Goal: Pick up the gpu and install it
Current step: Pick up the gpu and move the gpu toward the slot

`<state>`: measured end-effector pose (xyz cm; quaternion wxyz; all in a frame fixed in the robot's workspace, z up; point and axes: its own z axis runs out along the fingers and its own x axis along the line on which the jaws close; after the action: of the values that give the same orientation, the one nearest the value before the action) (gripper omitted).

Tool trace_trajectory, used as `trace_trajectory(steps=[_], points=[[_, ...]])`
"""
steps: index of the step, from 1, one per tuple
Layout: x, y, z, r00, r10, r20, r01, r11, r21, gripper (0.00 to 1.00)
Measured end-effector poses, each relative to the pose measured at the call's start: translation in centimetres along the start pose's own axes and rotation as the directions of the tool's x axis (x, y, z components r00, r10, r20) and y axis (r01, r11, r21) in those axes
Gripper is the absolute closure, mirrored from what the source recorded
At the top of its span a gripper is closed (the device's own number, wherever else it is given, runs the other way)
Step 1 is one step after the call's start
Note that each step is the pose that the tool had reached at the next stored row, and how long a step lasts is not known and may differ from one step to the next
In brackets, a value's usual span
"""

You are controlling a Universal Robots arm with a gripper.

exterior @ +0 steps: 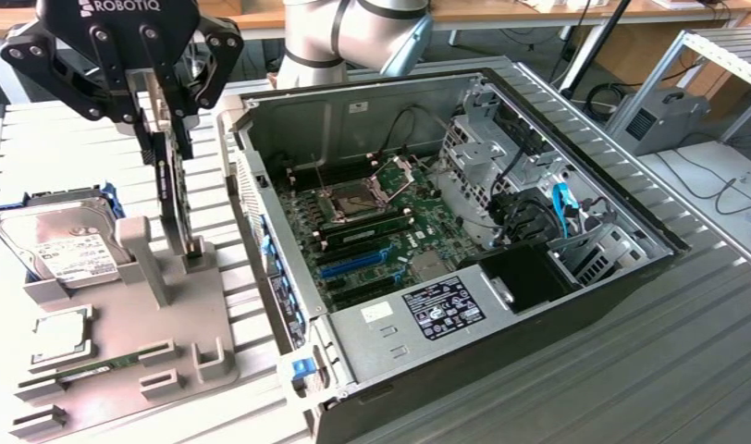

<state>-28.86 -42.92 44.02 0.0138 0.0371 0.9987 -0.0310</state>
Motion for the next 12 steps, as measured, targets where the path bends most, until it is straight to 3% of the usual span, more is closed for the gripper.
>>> trace_trajectory(steps=[12], points=[[-0.5,0.04,0.06,1.0,0.0,-0.0001,0.0,1.0,0.0001,0.71]])
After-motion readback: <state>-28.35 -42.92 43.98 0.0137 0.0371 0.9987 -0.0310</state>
